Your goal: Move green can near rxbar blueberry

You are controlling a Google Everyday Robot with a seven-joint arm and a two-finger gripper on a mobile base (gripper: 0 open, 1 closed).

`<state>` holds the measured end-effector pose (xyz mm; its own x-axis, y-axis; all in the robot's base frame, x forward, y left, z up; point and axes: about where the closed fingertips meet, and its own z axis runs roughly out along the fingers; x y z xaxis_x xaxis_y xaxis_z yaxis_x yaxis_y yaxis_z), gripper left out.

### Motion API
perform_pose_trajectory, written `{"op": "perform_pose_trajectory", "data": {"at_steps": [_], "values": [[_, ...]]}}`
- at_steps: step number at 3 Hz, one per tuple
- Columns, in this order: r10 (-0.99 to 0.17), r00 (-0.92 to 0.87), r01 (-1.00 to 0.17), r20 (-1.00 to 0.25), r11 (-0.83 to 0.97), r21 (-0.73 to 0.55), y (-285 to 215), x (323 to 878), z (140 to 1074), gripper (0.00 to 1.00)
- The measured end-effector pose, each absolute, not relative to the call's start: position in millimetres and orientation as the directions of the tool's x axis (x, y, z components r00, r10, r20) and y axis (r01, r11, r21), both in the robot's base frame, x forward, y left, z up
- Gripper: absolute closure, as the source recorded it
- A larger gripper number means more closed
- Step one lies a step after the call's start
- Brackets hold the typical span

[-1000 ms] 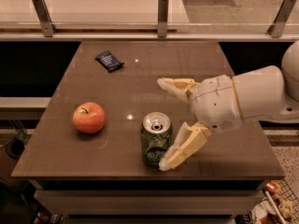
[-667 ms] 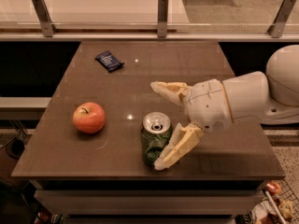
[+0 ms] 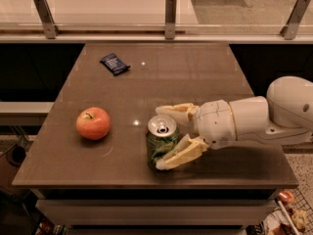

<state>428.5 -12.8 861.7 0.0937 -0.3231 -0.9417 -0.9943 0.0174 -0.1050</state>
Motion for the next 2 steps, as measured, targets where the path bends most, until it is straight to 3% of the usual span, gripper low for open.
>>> {"op": "perform_pose_trajectory", "data": {"at_steps": [2], "values": [[-0.322,0.097,-0.994,-0.942,0.009,-0.105,-9.3,427.4,862.1,0.68]]}}
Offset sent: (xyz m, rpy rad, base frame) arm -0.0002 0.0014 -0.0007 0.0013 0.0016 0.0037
